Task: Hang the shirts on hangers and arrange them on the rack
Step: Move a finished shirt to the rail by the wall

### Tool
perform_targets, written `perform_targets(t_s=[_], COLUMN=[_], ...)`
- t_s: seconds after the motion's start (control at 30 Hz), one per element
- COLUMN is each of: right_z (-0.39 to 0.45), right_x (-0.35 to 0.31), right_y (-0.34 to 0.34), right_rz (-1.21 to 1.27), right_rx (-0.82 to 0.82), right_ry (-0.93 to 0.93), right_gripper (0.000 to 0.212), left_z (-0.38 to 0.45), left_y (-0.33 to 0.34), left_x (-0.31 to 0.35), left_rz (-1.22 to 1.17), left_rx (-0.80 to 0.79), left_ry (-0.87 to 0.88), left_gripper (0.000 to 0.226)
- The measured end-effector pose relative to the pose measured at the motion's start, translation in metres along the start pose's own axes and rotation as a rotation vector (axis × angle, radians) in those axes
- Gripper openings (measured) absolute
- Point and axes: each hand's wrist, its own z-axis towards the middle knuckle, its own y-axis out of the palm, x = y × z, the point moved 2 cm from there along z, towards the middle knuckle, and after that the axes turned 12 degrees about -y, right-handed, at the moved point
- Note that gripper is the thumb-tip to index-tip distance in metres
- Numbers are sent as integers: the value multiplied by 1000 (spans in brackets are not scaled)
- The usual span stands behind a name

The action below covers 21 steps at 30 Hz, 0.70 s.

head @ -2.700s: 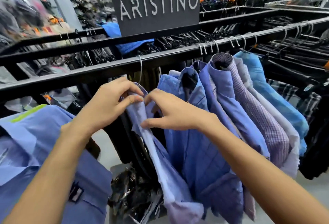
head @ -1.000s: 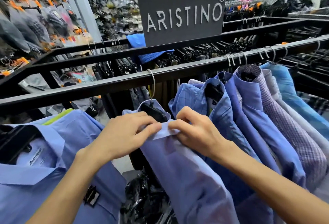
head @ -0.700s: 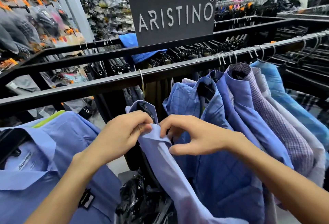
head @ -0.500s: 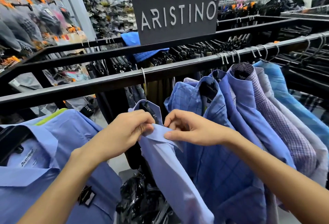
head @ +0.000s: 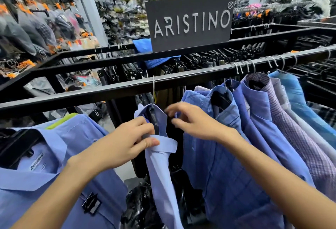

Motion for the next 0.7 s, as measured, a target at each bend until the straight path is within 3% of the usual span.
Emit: perform_targets(t_s=[0.07,0.13,0.23,0.3,0.37,0.5,0.6,0.7], right_z=[21,38,54,62,64,68,73,75], right_x=[-7,-8,-4,-1,3,0,-3,-9], right_y=[5,15,19,7,-5,-2,5,-4], right_rz=[-44,-106,-126,43,182,145,128,151], right_rx=[46,-42,-53,31,0,-177,-162,-200], right_ry=[-51,-76,-108,-104,-27,-1,-77,-69], right_gripper=[53,59,30,17,12,41,29,32], left_z=[1,1,-4,-7,-10,-10,-8,-7], left_y=[0,-1,-3,-5,-6,-6,-5,-7], left_x=[2,4,3,-2,-6,-9,-4,0], left_rz=[8,12,-3,-15,-20,-34,-17,0], left_rx=[-6,-7,-18,-20,-31,-52,-49,-56], left_ry=[12,27,5,-14,-25,-21,-2,-2], left_gripper=[39,36,38,40,39,34,31,26])
